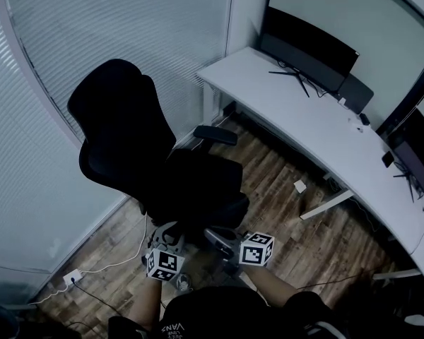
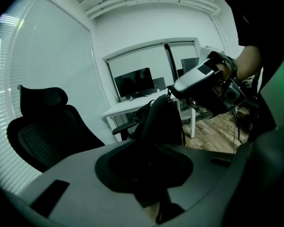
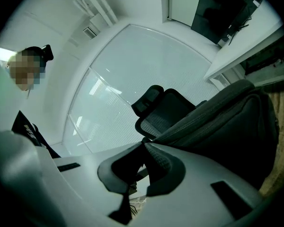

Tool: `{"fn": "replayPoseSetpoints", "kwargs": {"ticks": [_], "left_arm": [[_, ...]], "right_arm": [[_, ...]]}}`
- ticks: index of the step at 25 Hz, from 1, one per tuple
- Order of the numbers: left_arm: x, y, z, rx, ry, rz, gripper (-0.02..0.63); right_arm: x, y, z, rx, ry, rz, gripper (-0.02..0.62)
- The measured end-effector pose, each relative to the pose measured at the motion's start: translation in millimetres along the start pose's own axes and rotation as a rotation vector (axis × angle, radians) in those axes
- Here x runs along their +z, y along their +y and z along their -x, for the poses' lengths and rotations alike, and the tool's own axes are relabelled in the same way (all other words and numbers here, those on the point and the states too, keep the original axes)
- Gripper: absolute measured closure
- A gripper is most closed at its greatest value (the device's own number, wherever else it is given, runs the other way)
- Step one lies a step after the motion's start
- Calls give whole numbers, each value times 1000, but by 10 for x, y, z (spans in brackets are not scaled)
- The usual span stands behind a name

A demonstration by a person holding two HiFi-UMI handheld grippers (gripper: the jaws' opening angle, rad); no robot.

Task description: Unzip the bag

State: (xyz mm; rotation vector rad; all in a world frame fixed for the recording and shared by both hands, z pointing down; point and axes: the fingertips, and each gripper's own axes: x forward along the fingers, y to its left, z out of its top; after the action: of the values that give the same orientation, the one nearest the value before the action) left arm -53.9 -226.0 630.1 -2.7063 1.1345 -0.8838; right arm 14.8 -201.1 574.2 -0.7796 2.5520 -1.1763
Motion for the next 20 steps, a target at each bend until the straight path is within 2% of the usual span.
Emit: {"fn": "replayPoseSetpoints", "kwargs": {"ticks": [8, 20], "left_arm": [[116, 9, -108, 90, 49, 78, 508], [221, 92, -289, 222, 76, 160, 509]], "right_arm": [[254, -174, 172, 30, 27, -13, 549], [633, -521, 370, 70, 43, -46, 549]]}}
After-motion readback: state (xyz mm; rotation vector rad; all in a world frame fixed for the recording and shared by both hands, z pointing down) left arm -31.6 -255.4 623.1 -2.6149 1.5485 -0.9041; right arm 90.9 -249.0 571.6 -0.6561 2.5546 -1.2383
